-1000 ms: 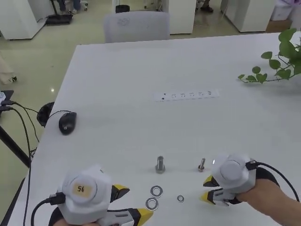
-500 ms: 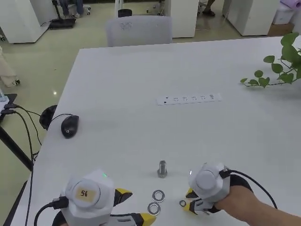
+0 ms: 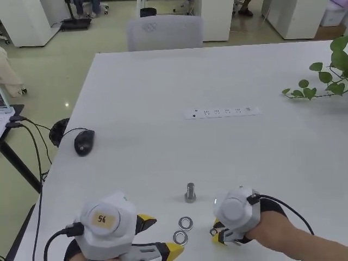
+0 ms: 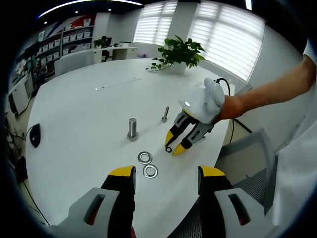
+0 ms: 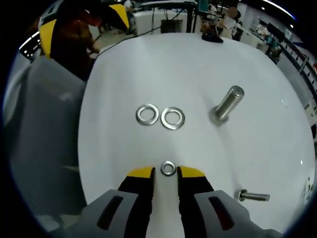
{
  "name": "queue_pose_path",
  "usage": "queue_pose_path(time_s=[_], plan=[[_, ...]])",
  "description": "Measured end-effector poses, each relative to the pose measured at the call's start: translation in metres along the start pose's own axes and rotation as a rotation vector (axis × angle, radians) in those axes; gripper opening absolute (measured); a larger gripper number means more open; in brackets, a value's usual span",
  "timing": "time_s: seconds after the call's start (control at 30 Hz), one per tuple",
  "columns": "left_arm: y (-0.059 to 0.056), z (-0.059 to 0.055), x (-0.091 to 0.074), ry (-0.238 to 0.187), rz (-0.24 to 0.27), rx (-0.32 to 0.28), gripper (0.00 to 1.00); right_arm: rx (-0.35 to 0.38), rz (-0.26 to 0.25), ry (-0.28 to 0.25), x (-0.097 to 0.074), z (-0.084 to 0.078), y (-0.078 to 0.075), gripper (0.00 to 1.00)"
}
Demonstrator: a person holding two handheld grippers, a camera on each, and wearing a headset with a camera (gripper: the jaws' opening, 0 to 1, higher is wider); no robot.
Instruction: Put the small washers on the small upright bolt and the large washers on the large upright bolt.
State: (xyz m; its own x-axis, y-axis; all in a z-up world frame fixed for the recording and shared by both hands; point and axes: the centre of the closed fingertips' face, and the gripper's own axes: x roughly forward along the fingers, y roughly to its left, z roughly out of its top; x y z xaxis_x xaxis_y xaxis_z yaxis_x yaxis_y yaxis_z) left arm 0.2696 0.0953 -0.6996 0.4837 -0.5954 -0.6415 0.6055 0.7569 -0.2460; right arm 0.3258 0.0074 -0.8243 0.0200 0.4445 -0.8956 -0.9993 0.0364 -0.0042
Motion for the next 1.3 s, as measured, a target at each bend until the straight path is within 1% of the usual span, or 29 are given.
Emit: queue_pose_path(time_s=[0.07,0.2,0.27,0.33,0.37,0.4,0.47,0.57,0.73,0.83,1.03,1.2,1.3], plan=[[0.0,0.0,0.0,0.0,-0.001,0.001,0.5,-0.03,-0.001,0.004,0.0,0.0,0.0,0.2],[0.0,0.001,0.0,-0.003,0.001,-0.003,0.49,-0.04,0.003,-0.001,0.0,-0.001,0.001,0.19],[0.001,0.0,0.0,-0.001,0.003,-0.002,0.49,-0.043,0.008,0.004,0.001,0.0,0.001,0.19],[0.001,-0.001,0.0,0.0,0.002,-0.003,0.49,-0.086,0.015,0.012,0.001,0.0,0.001,0.18],[0.0,-0.001,-0.001,0.0,0.002,-0.002,0.49,-0.109,0.018,0.012,0.001,0.0,0.002,0.16],[0.0,0.0,-0.001,-0.001,0.002,-0.002,0.49,-0.121,0.011,0.012,0.001,0.0,0.002,0.14],[0.0,0.001,-0.002,-0.004,0.004,-0.003,0.49,-0.09,0.015,0.01,0.002,-0.001,0.003,0.14],[0.002,0.001,-0.003,-0.008,0.008,-0.006,0.49,-0.065,0.01,0.003,0.002,-0.001,0.002,0.14],[0.004,-0.001,-0.005,-0.006,0.014,-0.008,0.49,0.042,0.012,-0.032,0.002,-0.002,0.001,0.13],[0.004,-0.001,-0.005,-0.007,0.014,-0.008,0.49,0.085,0.016,-0.044,-0.001,-0.003,0.002,0.13],[0.003,-0.001,-0.003,-0.006,0.01,-0.007,0.49,0.098,0.016,-0.058,-0.004,-0.005,0.004,0.13],[0.001,0.0,-0.001,-0.005,0.005,-0.005,0.49,0.13,0.008,-0.075,-0.009,-0.004,0.001,0.13],[0.001,0.001,-0.001,-0.006,0.004,-0.004,0.49,0.133,0.002,-0.08,-0.01,-0.004,-0.001,0.13]])
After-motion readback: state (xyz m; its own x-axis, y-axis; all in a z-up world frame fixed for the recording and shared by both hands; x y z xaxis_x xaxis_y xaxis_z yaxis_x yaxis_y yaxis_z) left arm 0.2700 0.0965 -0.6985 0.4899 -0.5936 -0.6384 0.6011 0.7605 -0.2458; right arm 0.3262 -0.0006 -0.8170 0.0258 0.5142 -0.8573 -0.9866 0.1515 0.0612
